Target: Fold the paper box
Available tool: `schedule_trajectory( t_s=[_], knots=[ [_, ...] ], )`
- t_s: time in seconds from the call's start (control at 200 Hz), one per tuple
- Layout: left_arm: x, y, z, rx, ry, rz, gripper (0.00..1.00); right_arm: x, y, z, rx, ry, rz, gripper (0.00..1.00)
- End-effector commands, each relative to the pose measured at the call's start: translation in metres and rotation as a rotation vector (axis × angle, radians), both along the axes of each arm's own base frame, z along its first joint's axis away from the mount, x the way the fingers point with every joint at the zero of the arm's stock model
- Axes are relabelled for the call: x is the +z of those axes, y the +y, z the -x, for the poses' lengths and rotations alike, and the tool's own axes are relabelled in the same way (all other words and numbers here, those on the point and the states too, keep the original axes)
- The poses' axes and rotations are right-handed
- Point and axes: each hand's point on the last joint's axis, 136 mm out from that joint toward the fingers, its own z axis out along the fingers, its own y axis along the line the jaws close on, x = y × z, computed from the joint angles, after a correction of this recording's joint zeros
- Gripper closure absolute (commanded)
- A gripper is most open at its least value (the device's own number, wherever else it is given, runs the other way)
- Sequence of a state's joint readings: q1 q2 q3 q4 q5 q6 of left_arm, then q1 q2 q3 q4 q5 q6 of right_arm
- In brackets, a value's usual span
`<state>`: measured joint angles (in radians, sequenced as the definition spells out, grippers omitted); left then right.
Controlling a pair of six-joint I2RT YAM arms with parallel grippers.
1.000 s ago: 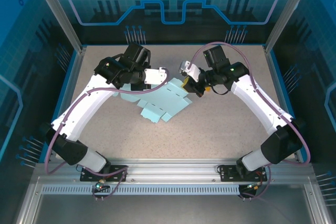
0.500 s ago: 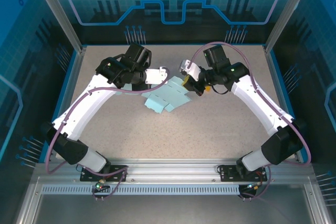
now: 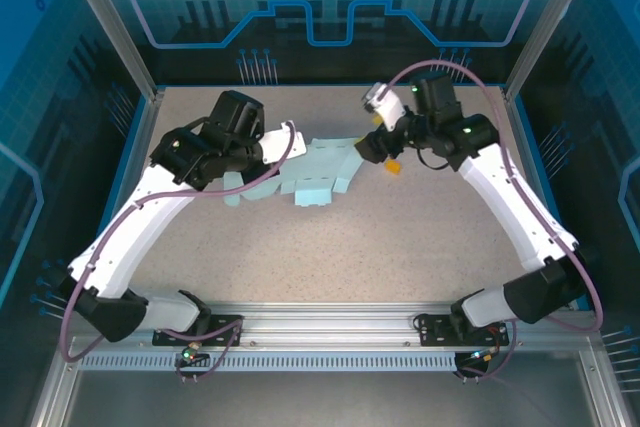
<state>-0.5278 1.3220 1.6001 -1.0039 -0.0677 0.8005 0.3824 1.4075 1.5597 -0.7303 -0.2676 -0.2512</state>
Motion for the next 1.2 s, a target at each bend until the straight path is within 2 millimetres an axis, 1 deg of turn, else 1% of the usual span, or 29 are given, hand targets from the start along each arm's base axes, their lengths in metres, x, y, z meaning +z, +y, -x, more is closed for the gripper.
schedule_trajectory(
  t_s=[0.0,0.025,0.09,0.165,0.255,0.345,0.445,0.505,0.57,0.665,0.75,0.85,1.006,1.086,1.191],
  knots=[
    [0.015,-0.006,0.014,0.086,0.072,0.239,1.00,0.048,-0.024,0.002,-0.101,-0.026,-0.187,0.22],
    [0.017,-0.006,0.016,0.096,0.082,0.273,1.00,0.053,-0.029,0.003,-0.104,-0.028,-0.232,0.20],
    [0.020,-0.007,0.020,0.115,0.096,0.352,1.00,0.066,-0.034,0.010,-0.082,-0.056,-0.313,0.16],
    [0.029,-0.008,0.025,0.126,0.103,0.448,1.00,0.068,-0.033,0.016,-0.049,-0.090,-0.353,0.12],
    [0.039,-0.010,0.033,0.122,0.124,0.560,1.00,0.058,-0.026,0.023,0.017,-0.097,-0.365,0.11],
    [0.048,-0.011,0.037,0.123,0.143,0.647,1.00,0.044,-0.018,0.028,0.104,-0.098,-0.365,0.11],
    [0.052,-0.012,0.046,0.106,0.173,0.699,1.00,0.027,-0.008,0.031,0.201,-0.098,-0.360,0.09],
    [0.052,-0.013,0.050,0.094,0.180,0.720,1.00,0.018,-0.004,0.029,0.243,-0.096,-0.361,0.09],
    [0.055,-0.012,0.054,0.085,0.186,0.749,1.00,0.014,0.002,0.028,0.297,-0.089,-0.369,0.09],
    [0.056,-0.010,0.055,0.084,0.198,0.779,1.00,0.014,0.006,0.029,0.354,-0.094,-0.387,0.11],
    [0.055,-0.010,0.057,0.080,0.206,0.788,1.00,0.015,0.005,0.030,0.395,-0.099,-0.414,0.14],
    [0.055,-0.008,0.057,0.082,0.214,0.801,1.00,0.024,-0.001,0.034,0.445,-0.089,-0.476,0.20],
    [0.053,-0.007,0.055,0.087,0.219,0.809,1.00,0.026,-0.005,0.035,0.445,-0.096,-0.472,0.29],
    [0.053,-0.007,0.055,0.085,0.223,0.811,1.00,0.027,-0.006,0.034,0.441,-0.089,-0.480,0.38],
    [0.052,-0.007,0.055,0.084,0.227,0.815,1.00,0.028,-0.005,0.033,0.451,-0.077,-0.492,0.54]
  ],
)
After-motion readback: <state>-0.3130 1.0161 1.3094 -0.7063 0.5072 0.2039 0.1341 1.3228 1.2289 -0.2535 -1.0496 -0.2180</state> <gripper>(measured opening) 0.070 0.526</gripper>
